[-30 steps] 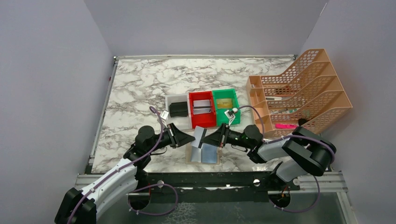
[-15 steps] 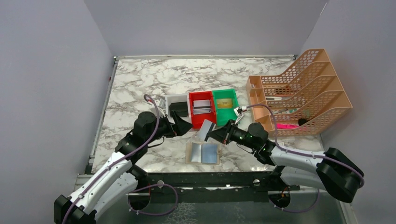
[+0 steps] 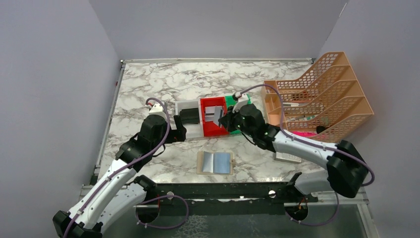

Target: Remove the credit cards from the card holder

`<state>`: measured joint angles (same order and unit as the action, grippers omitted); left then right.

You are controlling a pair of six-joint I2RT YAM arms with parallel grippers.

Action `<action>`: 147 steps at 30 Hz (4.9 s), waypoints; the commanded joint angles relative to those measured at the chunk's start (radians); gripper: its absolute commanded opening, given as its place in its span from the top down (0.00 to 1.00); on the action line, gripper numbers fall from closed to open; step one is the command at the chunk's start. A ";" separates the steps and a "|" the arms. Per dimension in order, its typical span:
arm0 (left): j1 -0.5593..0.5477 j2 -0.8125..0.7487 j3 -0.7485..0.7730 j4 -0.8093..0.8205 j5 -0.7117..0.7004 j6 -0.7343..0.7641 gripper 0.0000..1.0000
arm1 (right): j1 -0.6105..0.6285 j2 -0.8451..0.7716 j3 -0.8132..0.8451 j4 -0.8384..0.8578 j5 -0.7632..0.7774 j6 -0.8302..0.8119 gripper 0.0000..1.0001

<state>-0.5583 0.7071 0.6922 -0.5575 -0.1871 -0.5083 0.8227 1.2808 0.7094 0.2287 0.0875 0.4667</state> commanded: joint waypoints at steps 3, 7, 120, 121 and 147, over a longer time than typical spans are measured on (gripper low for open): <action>0.002 -0.020 -0.003 -0.031 -0.099 0.043 0.01 | 0.006 0.237 0.260 -0.170 0.228 -0.271 0.99; 0.002 -0.016 -0.005 -0.031 -0.109 0.045 0.01 | 0.026 0.336 0.331 -0.126 0.305 -0.423 0.99; 0.044 0.008 -0.010 -0.011 0.030 0.038 0.01 | 0.501 0.341 0.183 -0.696 0.498 0.485 0.37; 0.044 0.008 -0.010 -0.011 0.030 0.037 0.01 | 0.502 0.316 0.179 -0.686 0.500 0.469 0.33; 0.044 -0.174 0.006 -0.087 -0.288 -0.073 0.01 | 0.005 -0.366 0.022 -0.410 0.548 -0.105 0.08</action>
<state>-0.5186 0.5938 0.6895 -0.6292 -0.3721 -0.5560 0.8658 0.9455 0.7383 -0.2520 0.6598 0.4870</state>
